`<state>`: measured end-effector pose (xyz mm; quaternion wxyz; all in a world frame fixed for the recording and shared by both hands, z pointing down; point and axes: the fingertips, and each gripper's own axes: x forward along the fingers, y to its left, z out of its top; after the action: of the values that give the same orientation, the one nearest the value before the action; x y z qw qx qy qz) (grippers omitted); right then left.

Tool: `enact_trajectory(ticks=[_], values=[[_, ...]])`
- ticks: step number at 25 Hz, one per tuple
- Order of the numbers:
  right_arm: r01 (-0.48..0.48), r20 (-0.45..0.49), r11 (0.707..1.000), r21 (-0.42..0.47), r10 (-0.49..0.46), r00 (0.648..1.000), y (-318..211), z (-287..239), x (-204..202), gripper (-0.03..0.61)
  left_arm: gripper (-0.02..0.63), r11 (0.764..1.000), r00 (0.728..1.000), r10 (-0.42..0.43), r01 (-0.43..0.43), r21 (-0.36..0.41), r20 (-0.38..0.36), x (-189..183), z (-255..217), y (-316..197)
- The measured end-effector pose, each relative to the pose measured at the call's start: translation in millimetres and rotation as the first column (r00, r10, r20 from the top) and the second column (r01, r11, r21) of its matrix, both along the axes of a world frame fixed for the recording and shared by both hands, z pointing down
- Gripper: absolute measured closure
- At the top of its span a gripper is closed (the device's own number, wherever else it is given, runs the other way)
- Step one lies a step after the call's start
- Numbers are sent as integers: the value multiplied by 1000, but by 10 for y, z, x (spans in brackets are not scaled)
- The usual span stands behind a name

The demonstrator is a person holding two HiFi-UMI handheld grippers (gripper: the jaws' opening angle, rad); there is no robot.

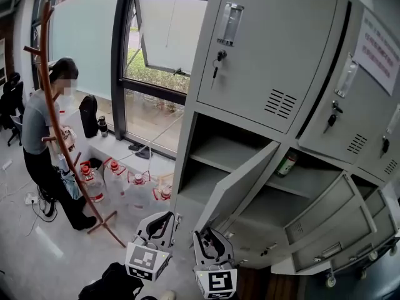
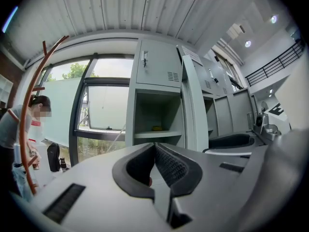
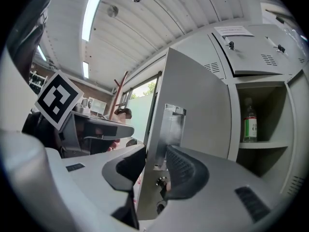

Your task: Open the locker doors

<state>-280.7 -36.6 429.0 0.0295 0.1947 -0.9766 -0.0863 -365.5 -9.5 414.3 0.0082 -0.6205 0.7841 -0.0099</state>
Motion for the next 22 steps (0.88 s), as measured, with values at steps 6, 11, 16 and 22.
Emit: enact_trajectory(ticks=[6, 11, 16, 22], values=[[-16, 50, 999, 38, 14, 999, 3, -36, 190, 428, 589, 999, 999, 53, -53, -3, 11, 190, -12, -91], [-52, 76, 996, 67, 47, 996, 6, -63, 387, 434, 589, 994, 994, 104, -104, -11, 15, 369, 9, -201], [-102, 92, 993, 56, 97, 991, -16, -71, 606, 436, 589, 985, 985, 173, -173, -20, 18, 610, 39, -328], [-185, 120, 983, 17, 182, 976, -87, -60, 947, 440, 589, 967, 967, 254, -254, -28, 22, 919, 64, -458]])
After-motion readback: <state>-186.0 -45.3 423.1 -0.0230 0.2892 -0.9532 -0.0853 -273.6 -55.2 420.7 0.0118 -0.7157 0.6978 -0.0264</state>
